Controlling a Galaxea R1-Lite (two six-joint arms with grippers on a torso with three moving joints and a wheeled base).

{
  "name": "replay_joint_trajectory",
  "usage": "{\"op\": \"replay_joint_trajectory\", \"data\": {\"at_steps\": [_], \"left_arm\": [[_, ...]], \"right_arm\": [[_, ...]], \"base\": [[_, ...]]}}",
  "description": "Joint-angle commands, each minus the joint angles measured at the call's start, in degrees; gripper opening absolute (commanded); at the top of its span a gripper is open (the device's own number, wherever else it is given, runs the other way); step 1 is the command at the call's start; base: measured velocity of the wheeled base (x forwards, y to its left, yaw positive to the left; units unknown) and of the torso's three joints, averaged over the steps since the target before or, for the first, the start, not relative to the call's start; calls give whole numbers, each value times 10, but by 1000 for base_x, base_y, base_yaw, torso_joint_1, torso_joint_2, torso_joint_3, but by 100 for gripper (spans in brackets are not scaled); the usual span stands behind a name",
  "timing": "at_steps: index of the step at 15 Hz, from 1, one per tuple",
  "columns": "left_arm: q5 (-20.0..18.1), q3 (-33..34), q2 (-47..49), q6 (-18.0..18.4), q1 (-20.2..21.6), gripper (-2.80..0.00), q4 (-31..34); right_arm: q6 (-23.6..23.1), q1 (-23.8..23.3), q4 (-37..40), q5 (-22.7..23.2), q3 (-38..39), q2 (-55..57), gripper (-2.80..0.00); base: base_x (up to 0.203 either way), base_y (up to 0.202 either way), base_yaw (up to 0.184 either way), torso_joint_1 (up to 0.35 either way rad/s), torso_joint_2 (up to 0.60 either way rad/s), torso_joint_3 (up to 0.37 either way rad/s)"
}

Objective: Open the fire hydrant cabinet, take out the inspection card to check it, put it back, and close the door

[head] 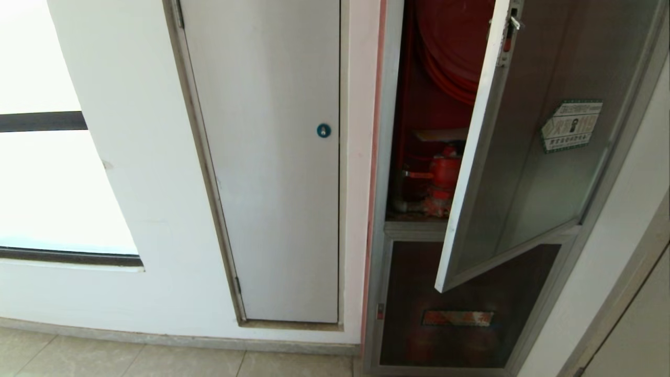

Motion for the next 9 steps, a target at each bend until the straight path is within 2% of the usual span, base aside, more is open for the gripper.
{"op": "replay_joint_trajectory", "data": {"at_steps": [1,9], "left_arm": [[0,16,1,1,0,-280,0],[0,16,1,-2,0,-280,0]], "right_arm": [[0,0,0,0,0,1,-280],[0,0,0,0,0,1,-280]], "base": [[-95,0,2,-7,-2,2],[0,0,0,0,0,0]]}}
